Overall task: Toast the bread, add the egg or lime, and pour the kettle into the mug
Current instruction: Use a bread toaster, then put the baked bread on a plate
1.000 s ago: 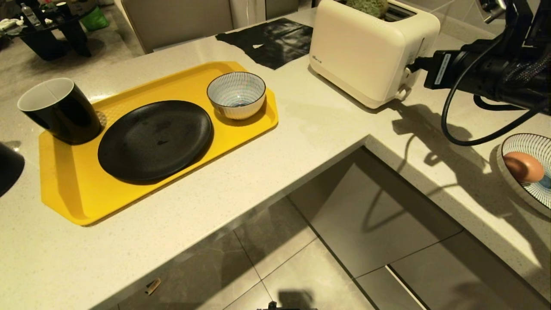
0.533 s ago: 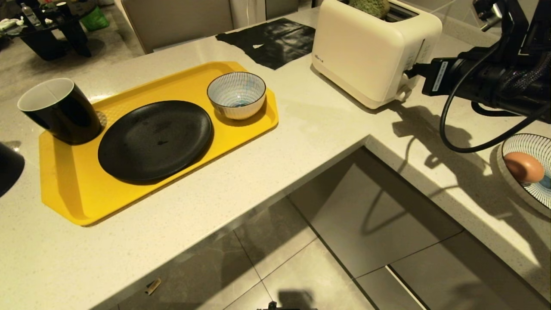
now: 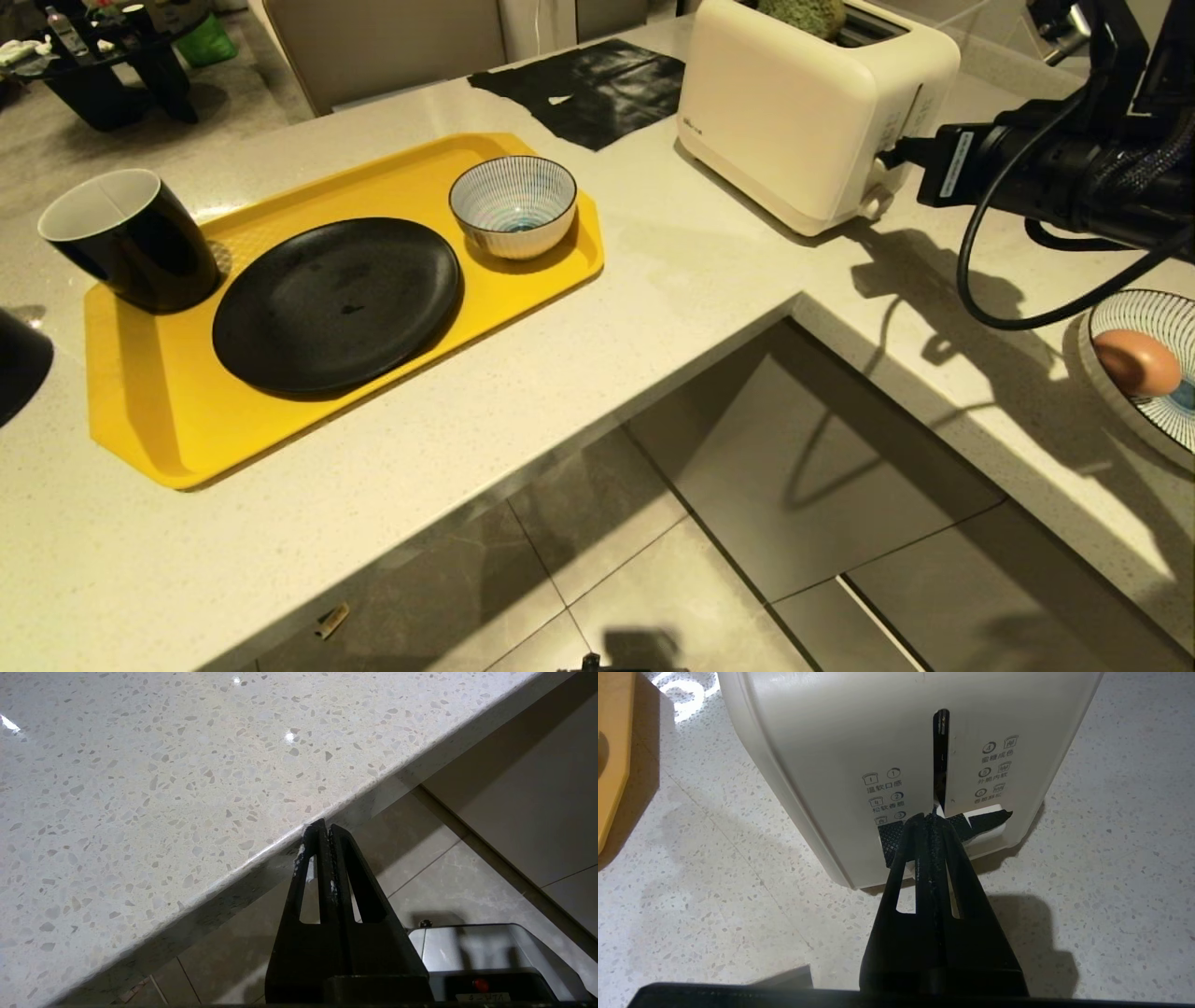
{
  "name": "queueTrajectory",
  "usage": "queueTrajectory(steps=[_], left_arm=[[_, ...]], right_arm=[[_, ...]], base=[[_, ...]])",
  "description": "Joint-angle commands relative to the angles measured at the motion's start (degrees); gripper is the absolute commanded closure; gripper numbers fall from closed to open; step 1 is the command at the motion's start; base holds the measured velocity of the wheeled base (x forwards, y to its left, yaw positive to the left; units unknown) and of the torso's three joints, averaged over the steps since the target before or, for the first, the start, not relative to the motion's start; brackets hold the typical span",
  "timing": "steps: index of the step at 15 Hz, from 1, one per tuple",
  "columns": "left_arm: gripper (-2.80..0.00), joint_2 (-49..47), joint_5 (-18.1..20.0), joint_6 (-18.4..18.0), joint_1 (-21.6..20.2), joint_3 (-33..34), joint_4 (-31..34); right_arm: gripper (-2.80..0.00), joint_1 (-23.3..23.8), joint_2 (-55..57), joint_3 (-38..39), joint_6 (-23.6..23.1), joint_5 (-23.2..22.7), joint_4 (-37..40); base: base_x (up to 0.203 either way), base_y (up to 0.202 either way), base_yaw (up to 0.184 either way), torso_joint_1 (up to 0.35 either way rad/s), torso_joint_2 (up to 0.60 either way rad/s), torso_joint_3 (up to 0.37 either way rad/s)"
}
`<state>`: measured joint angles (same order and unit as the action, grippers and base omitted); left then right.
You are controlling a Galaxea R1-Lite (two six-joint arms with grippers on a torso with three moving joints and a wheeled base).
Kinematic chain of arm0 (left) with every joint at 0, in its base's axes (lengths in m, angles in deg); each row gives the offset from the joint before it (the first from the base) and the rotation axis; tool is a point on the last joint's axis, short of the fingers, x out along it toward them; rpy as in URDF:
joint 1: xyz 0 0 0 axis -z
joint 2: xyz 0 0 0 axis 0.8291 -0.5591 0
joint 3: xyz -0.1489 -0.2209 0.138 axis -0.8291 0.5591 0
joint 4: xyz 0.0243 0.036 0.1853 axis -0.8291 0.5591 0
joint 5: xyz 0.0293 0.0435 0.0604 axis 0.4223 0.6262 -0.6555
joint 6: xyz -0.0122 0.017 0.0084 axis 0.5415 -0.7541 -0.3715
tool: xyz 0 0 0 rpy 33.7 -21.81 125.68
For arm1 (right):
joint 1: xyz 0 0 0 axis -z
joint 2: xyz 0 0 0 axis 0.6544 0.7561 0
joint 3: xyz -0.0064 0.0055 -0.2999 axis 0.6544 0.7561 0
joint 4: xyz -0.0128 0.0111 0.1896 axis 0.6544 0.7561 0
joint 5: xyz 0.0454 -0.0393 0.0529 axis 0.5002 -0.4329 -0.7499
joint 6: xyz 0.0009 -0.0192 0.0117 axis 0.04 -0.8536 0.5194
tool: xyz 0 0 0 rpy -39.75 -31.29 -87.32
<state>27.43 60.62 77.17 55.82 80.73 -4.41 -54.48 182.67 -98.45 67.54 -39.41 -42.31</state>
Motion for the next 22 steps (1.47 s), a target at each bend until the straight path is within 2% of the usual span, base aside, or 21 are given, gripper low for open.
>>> queueTrajectory(steps=[1,4,8,15,19,22], left_arm=[[0.00,0.0,0.0,0.0,0.0,0.0,0.0],[0.00,0.0,-0.1,0.0,0.0,0.0,0.0],[0.00,0.0,-0.3,0.3,0.0,0.0,0.0],[0.00,0.0,-0.3,0.0,0.0,0.0,0.0],[0.00,0.0,-0.3,0.0,0.0,0.0,0.0],[0.00,0.0,-0.3,0.0,-0.1,0.0,0.0]], right_arm=[[0.00,0.0,-0.4,-0.2,0.0,0.1,-0.4],[0.00,-0.1,-1.4,-1.6,0.3,-0.1,-0.5],[0.00,-0.1,-4.7,-4.5,3.8,-1.1,-0.6],[0.00,-1.1,-6.8,-7.7,3.9,-3.5,-0.6],[0.00,-3.1,-4.0,-8.4,4.0,-3.5,-0.5],[0.00,-4.3,-0.7,-11.6,3.9,-3.5,-0.5]], base=[[0.000,0.000,0.000,0.000,0.00,0.000],[0.000,0.000,0.000,0.000,0.00,0.000],[0.000,0.000,0.000,0.000,0.00,0.000],[0.000,0.000,0.000,0.000,0.00,0.000],[0.000,0.000,0.000,0.000,0.00,0.000],[0.000,0.000,0.000,0.000,0.00,0.000]])
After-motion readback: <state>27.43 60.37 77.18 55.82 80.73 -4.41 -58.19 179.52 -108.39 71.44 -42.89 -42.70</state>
